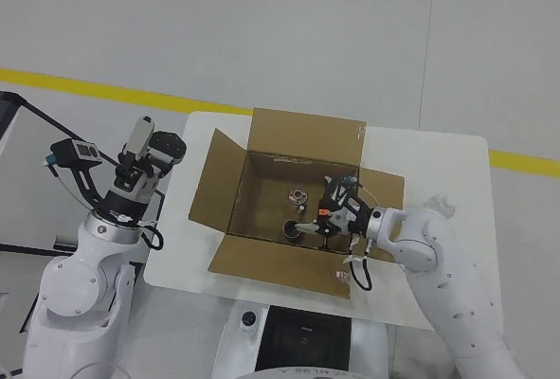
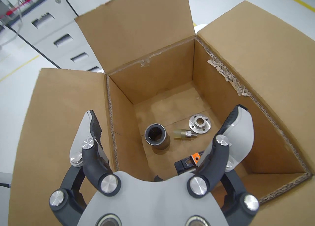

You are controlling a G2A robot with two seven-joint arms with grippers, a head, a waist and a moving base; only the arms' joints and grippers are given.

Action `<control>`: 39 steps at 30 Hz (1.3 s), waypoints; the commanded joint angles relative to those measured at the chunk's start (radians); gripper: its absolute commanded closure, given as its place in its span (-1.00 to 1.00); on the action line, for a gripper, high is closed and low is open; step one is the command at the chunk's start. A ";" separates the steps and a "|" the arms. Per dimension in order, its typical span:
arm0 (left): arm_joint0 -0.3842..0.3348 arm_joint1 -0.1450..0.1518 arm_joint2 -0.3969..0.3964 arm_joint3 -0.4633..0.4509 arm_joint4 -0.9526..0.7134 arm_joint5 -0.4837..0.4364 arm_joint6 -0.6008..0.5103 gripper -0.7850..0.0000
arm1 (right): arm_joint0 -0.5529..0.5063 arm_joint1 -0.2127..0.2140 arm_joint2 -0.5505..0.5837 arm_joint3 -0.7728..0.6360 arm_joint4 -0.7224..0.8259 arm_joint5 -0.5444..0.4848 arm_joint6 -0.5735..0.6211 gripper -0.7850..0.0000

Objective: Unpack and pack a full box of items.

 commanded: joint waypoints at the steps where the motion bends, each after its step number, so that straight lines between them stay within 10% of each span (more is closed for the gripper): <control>1: 0.000 0.000 0.000 0.000 0.000 0.000 0.000 -1.00 | 0.011 -0.002 -0.032 -0.016 0.004 0.024 0.054 -0.73; 10: 0.000 0.000 0.000 0.000 0.000 0.000 0.000 -1.00 | 0.229 -0.024 -0.156 0.171 0.113 0.115 0.325 -0.56; 39: 0.000 0.000 0.000 0.000 0.000 0.000 0.000 -1.00 | 0.478 -0.113 -0.443 0.640 0.215 0.121 0.326 0.11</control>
